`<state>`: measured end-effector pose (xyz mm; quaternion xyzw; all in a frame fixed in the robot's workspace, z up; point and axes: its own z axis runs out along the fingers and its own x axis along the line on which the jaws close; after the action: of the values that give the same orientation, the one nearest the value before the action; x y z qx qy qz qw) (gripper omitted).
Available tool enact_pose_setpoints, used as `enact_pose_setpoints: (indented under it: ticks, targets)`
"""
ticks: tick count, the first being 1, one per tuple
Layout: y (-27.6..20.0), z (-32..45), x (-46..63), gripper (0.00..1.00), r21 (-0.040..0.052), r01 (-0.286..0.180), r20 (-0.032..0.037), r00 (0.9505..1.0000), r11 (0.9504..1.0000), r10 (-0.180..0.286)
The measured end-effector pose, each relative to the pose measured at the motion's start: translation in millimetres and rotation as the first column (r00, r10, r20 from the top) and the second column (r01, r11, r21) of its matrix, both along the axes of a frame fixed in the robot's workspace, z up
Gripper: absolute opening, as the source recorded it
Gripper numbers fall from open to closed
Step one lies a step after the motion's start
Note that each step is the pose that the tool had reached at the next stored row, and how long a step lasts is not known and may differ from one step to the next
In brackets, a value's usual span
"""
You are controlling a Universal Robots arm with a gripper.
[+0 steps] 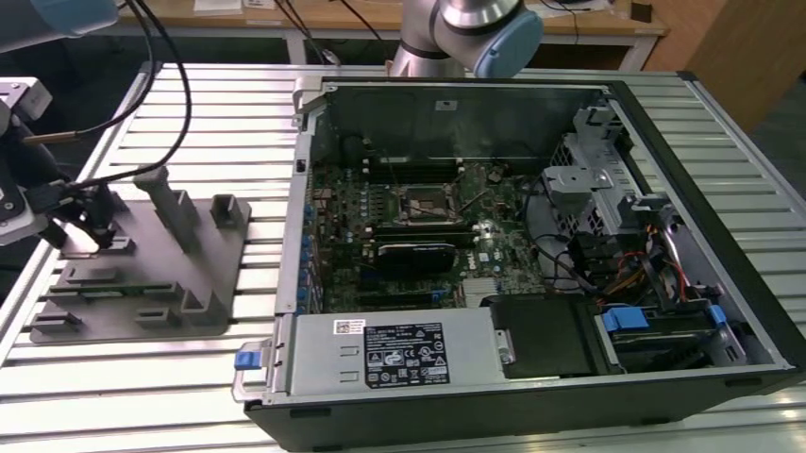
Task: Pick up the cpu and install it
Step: 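Pick up the cpu and move it towards the insertion slot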
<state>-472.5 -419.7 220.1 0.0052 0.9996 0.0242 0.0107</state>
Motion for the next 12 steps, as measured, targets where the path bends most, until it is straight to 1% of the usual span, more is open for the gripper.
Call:
enact_pose_setpoints:
  ticks: [12]
  targets:
    - [0.0, 24.1, 0.0, 0.54, 0.0, 0.0, 0.0001, 1.0, 1.0, 0.0]
